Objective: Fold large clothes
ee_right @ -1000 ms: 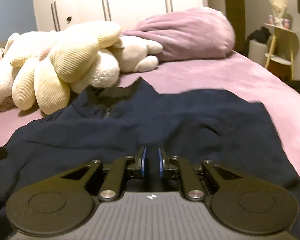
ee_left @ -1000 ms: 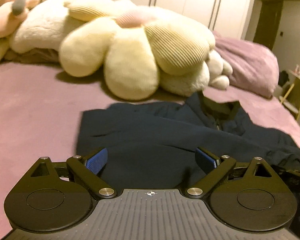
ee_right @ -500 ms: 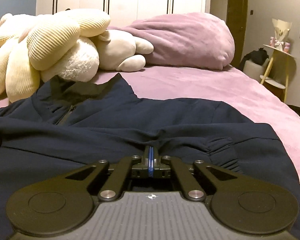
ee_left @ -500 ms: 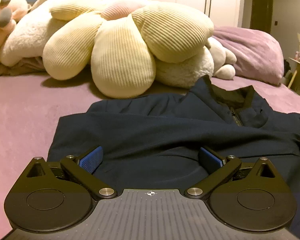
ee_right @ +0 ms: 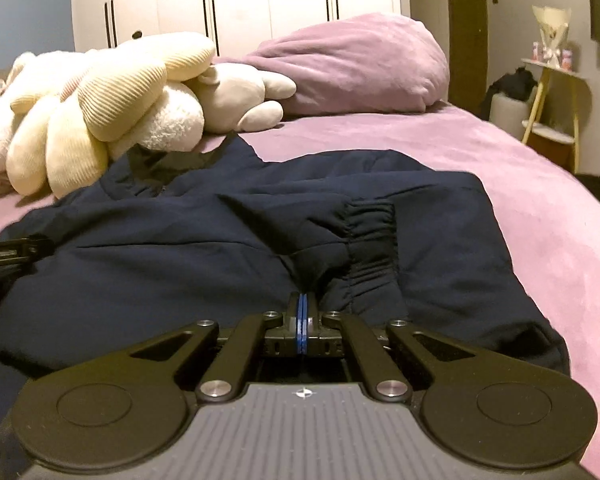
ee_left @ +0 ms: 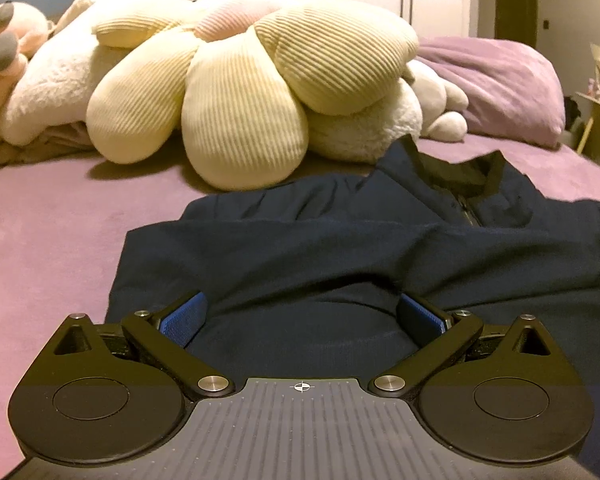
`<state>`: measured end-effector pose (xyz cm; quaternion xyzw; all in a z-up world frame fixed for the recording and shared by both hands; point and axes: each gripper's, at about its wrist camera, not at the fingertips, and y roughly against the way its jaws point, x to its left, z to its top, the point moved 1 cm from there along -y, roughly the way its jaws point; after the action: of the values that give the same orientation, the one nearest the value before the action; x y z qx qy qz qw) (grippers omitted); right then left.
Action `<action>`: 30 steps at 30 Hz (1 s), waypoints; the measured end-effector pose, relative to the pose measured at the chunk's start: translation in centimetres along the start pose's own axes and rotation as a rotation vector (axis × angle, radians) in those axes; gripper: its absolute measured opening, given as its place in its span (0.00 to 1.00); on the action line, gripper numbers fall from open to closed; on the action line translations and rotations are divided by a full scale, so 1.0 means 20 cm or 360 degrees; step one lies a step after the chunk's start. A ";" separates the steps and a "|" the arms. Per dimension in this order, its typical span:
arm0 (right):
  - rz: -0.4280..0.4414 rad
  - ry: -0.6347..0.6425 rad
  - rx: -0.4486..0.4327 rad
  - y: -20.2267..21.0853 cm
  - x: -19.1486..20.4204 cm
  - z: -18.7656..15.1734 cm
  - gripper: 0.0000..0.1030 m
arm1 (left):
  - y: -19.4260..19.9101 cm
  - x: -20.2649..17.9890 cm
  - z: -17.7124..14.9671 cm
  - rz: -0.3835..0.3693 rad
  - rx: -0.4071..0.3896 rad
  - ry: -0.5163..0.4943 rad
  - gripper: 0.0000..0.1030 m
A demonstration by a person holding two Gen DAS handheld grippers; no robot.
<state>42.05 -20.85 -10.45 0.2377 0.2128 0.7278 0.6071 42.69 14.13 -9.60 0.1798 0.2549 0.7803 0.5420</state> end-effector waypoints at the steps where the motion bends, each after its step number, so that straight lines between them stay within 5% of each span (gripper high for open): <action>1: -0.0023 0.0030 -0.0001 -0.02 0.02 0.01 0.00 | 0.02 0.00 -0.01 -0.0003 0.0004 -0.0017 1.00; 11: -0.0034 0.0036 0.0032 0.01 0.03 0.04 0.00 | 0.25 0.06 -0.07 -0.0020 0.0077 -0.0016 1.00; 14: 0.0121 -0.0290 0.0083 0.16 -0.06 0.05 0.21 | 0.34 0.09 -0.11 -0.0054 0.0078 -0.0012 1.00; 16: 0.0250 -0.0604 0.0056 0.30 -0.17 0.00 0.47 | 0.41 0.11 -0.15 -0.0072 0.0076 0.0029 1.00; 17: 0.0254 -0.0767 0.0087 0.35 -0.22 -0.03 0.74 | 0.44 0.11 -0.16 -0.0094 0.0076 0.0069 1.00; 18: 0.0243 -0.0893 0.0110 0.38 -0.27 -0.07 0.79 | 0.45 0.12 -0.17 -0.0111 0.0083 0.0105 1.00; 22: 0.0343 -0.1254 0.0198 0.34 -0.39 -0.17 0.69 | 0.44 0.09 -0.16 -0.0092 0.0122 0.0113 1.00; 26: 0.0334 -0.1261 0.0265 0.21 -0.36 -0.11 0.32 | 0.39 0.07 -0.14 -0.0041 0.0157 0.0096 1.00; 30: 0.0283 -0.1197 0.0308 0.11 -0.33 -0.06 0.22 | 0.33 0.06 -0.15 0.0053 0.0198 0.0000 1.00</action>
<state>40.66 -27.80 -10.70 0.5614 0.0218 0.6161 0.5521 35.59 12.88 -8.04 0.2173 0.2998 0.7719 0.5169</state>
